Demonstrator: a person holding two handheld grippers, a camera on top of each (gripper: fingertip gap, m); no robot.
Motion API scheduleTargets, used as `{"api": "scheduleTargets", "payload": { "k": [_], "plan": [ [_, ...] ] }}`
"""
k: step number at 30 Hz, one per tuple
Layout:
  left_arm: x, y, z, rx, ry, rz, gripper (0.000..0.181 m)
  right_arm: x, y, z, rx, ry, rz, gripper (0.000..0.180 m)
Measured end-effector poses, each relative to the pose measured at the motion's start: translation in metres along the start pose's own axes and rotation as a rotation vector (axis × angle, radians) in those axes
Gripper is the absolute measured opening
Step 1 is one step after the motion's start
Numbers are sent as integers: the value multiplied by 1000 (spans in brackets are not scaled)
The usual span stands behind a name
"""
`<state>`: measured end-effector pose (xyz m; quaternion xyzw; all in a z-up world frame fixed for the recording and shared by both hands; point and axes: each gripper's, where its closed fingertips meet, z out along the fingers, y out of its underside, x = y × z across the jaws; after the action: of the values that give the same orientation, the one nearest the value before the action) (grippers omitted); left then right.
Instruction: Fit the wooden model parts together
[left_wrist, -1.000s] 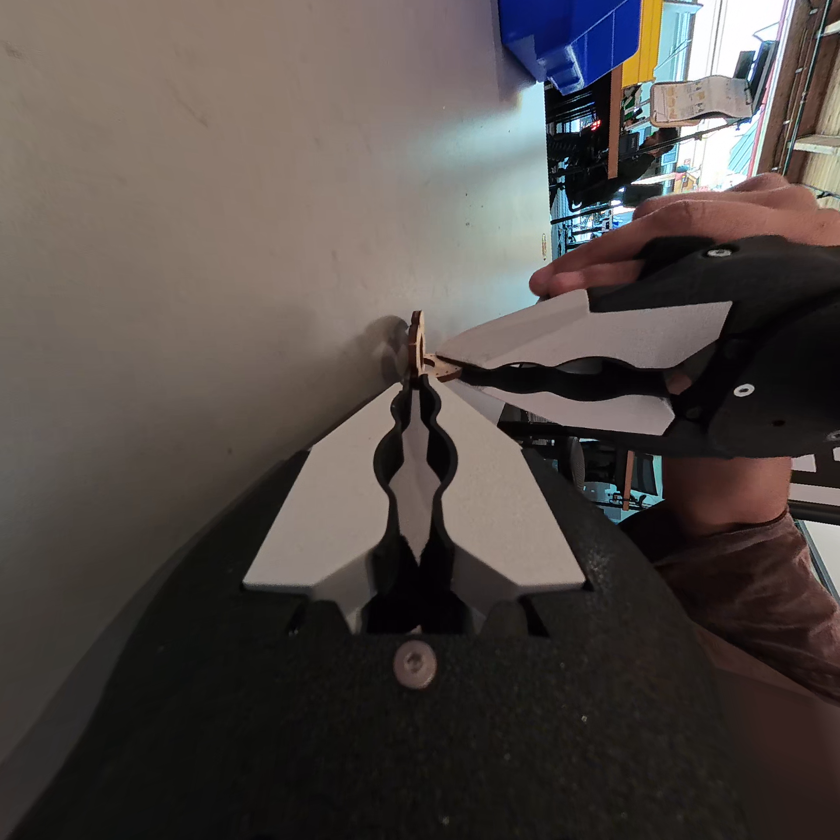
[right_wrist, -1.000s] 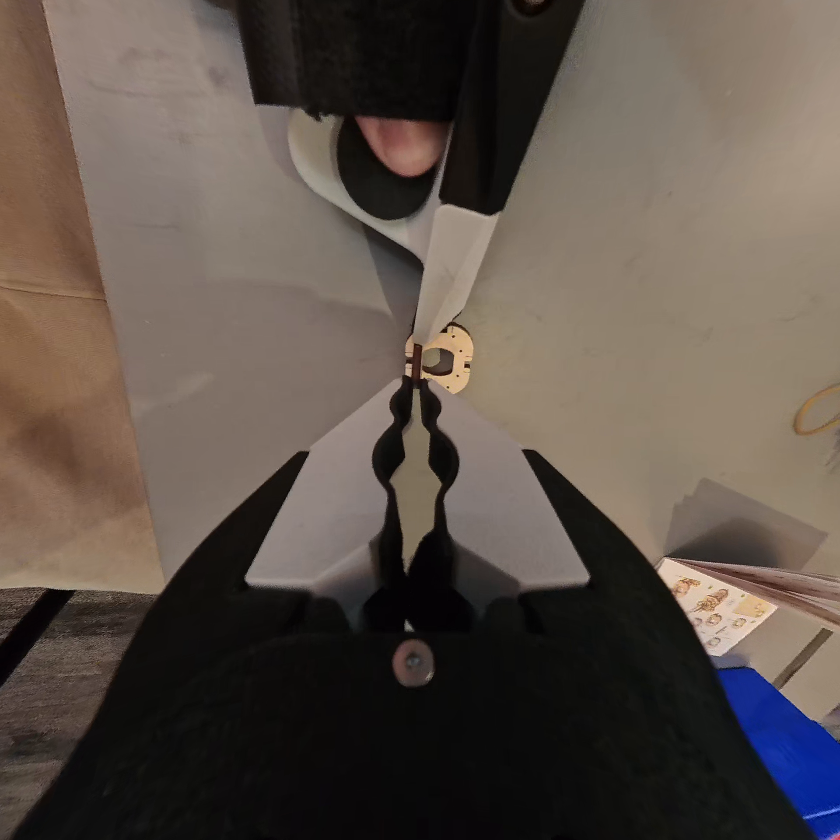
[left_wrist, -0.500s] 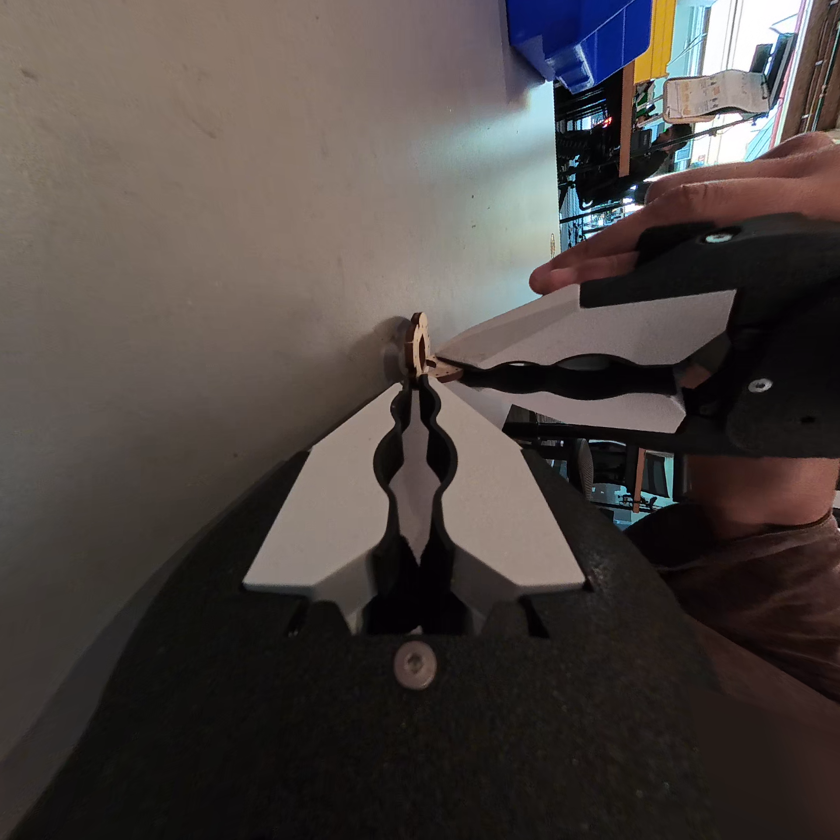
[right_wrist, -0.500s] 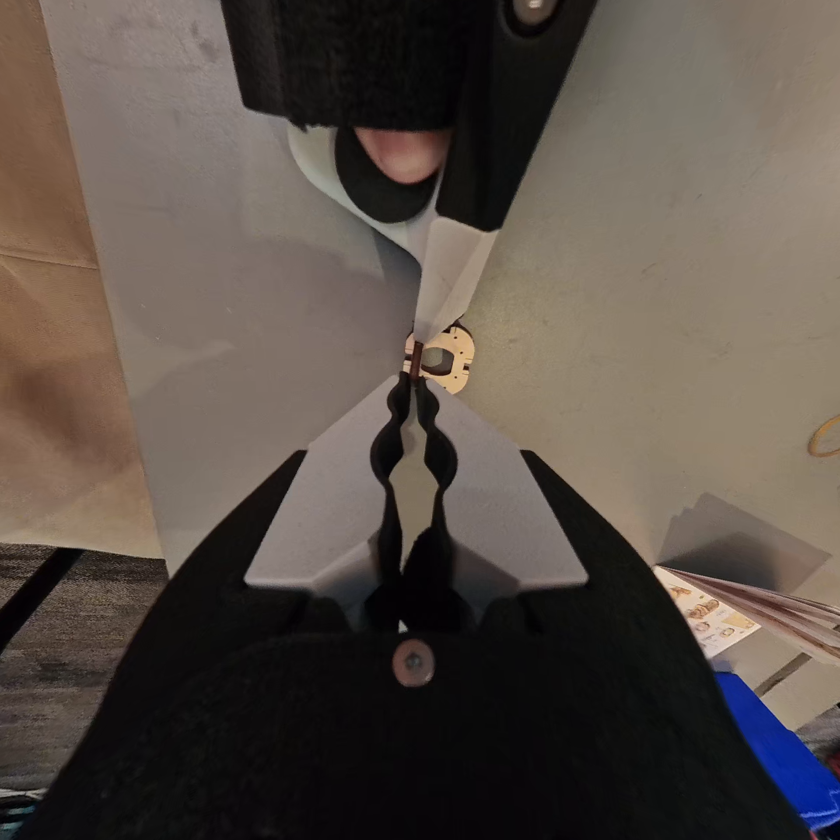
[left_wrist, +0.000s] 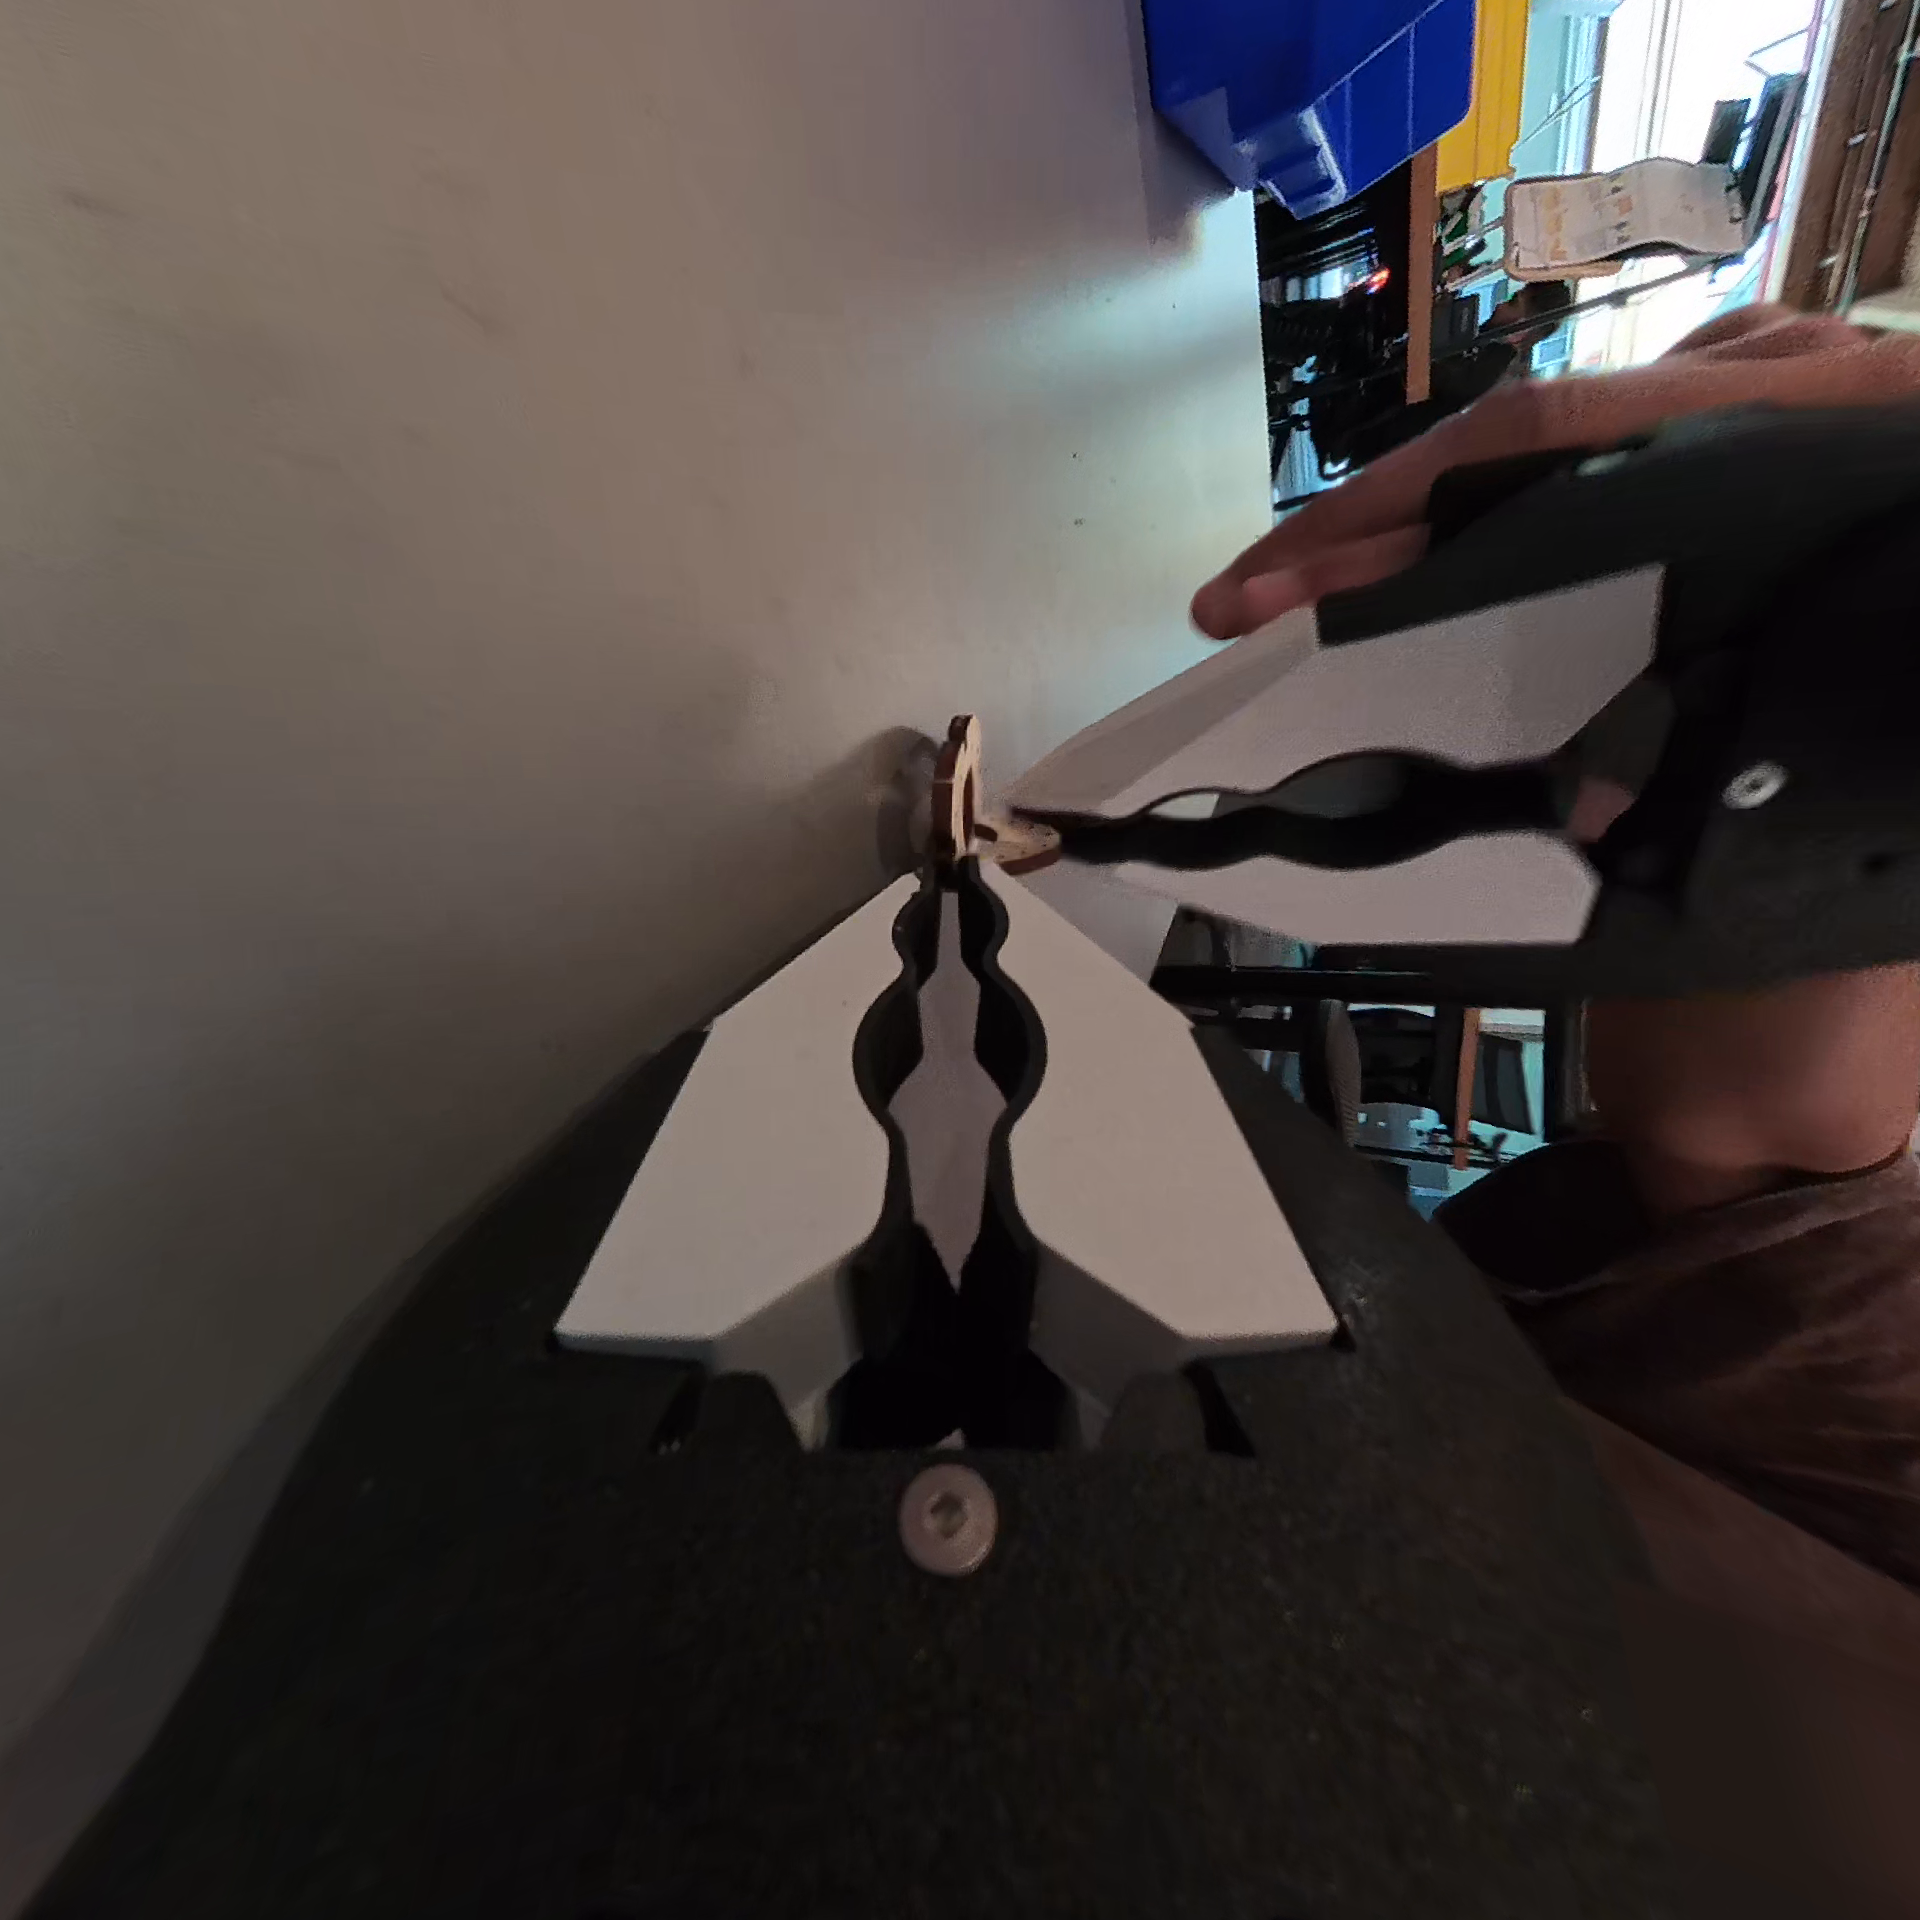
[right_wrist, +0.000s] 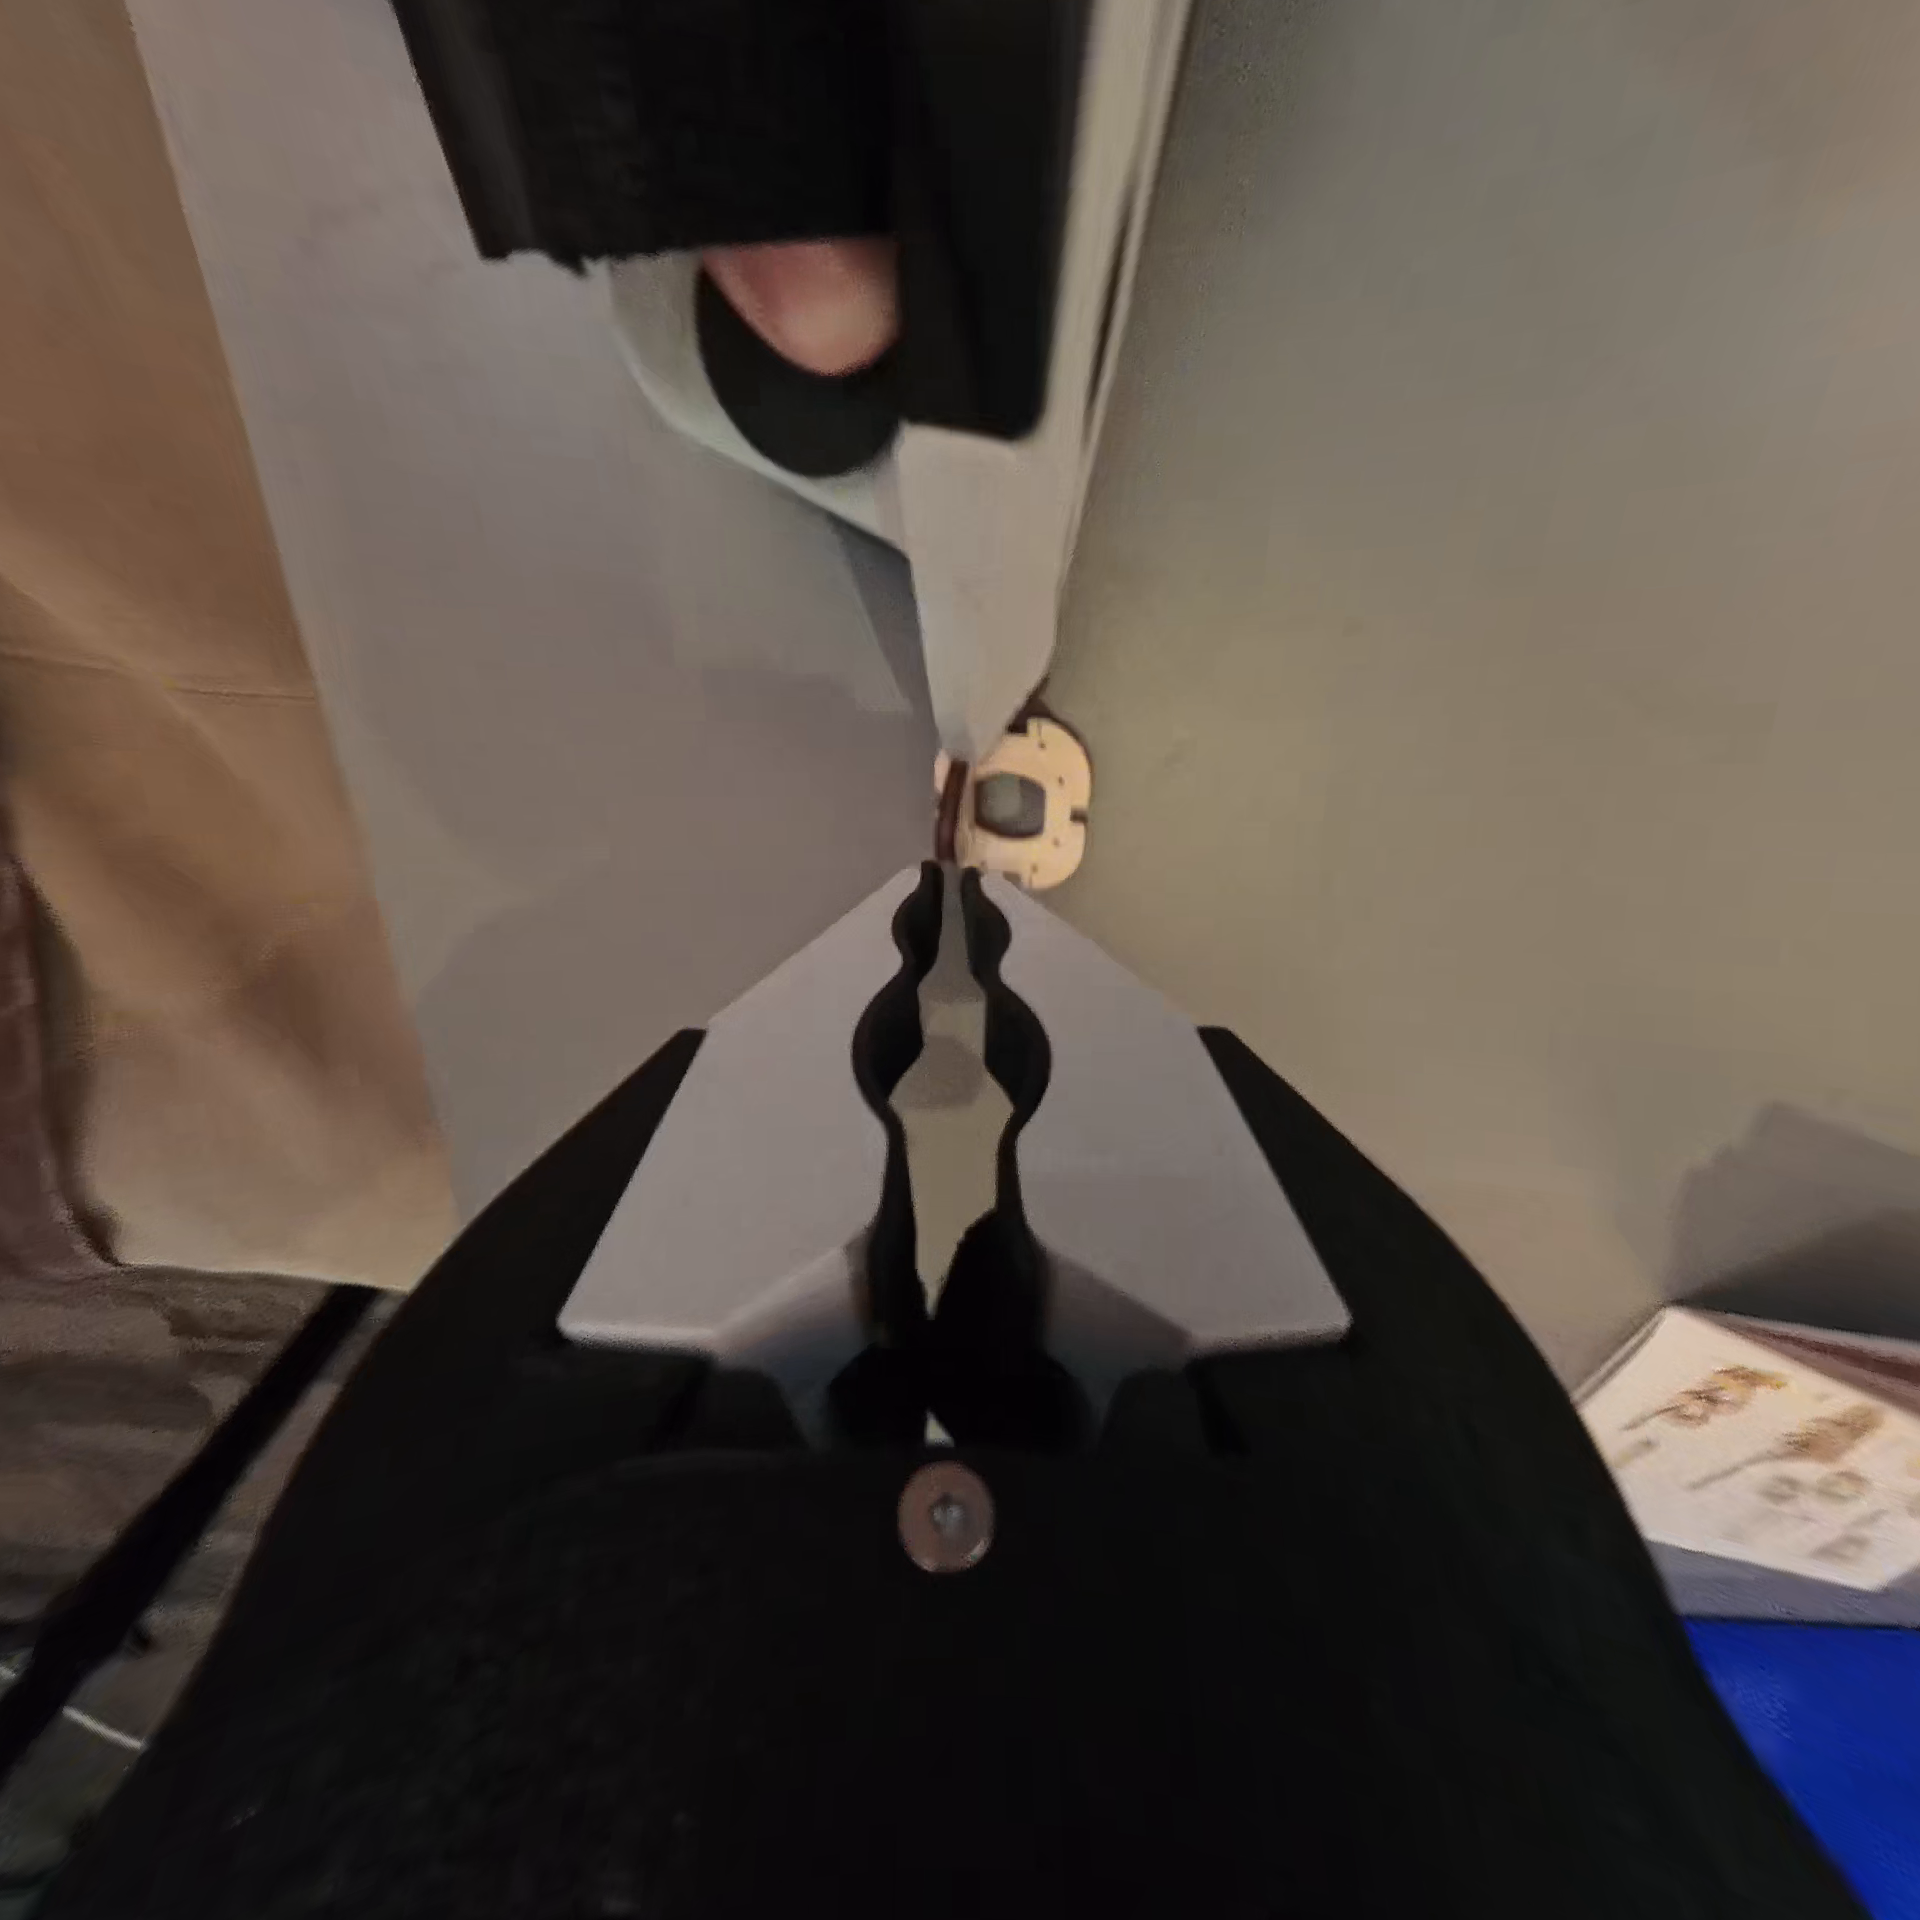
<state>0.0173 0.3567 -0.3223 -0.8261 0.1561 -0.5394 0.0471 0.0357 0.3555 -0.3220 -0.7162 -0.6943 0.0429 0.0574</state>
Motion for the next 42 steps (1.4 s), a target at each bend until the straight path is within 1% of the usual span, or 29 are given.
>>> {"api": "scheduleTargets", "payload": {
  "k": [2,4,6,8,10,12,13,14,15,16,18,19,20,22,23,24,25,26,27,29,31,34,36,39,40,42],
  "plan": [
    [0,0,0,-5,2,-1,1,2,1,-12,84,-13,77,30],
    [1,0,0,-15,11,-11,1,-4,-3,-20,182,-39,120,43],
    [2,0,0,-23,17,-18,1,0,-8,-25,295,27,151,45],
    [4,1,-1,-18,45,-36,1,10,-14,-33,500,96,278,43],
    [9,0,-3,-5,90,-60,1,8,-23,-42,724,42,433,42],
    [9,-1,-5,30,78,-48,4,6,-18,-42,826,10,557,40],
    [12,-2,-7,36,87,-40,15,4,-15,-40,852,18,571,41],
    [14,-2,-10,36,87,-34,27,2,-8,-35,838,47,561,43],
    [14,-1,-13,36,72,-20,34,-2,2,-29,773,70,540,44],
    [12,0,-17,35,47,9,36,-4,12,-25,715,90,532,44],
    [6,2,-26,30,-15,106,36,-4,20,-28,718,132,523,40],
    [3,1,-32,27,-61,198,33,-2,19,-30,748,154,508,39],
    [-2,-1,-37,19,-138,329,28,-1,17,-30,772,166,476,40],
    [-7,-14,-45,18,-310,641,26,0,15,-21,765,190,376,40],
    [-2,-18,-44,7,-360,787,26,-2,15,-13,725,192,317,40],
    [5,-20,-40,-17,-383,895,24,4,20,-6,664,229,287,41],
    [13,-18,-32,-47,-381,965,24,15,25,-5,620,287,292,38],
    [18,-16,-24,-89,-381,997,24,24,28,-7,608,318,305,32],
    [19,-13,-16,-138,-398,1002,24,28,29,-8,615,312,304,29],
    [12,-10,-5,-234,-474,1010,24,33,34,-6,625,260,335,28],
    [4,-9,-1,-290,-550,1048,24,33,38,-2,642,207,364,28],
    [9,-9,6,-302,-537,1025,22,34,39,2,681,182,380,28],
    [12,-10,10,-314,-531,1018,15,34,39,2,685,167,385,28],
    [4,-7,10,-405,-589,1018,11,33,39,2,690,162,385,28],
    [3,-8,8,-415,-604,1021,4,33,39,2,691,168,382,28],
    [5,-9,9,-425,-609,1028,1,32,40,2,693,170,381,28]
  ]
}}
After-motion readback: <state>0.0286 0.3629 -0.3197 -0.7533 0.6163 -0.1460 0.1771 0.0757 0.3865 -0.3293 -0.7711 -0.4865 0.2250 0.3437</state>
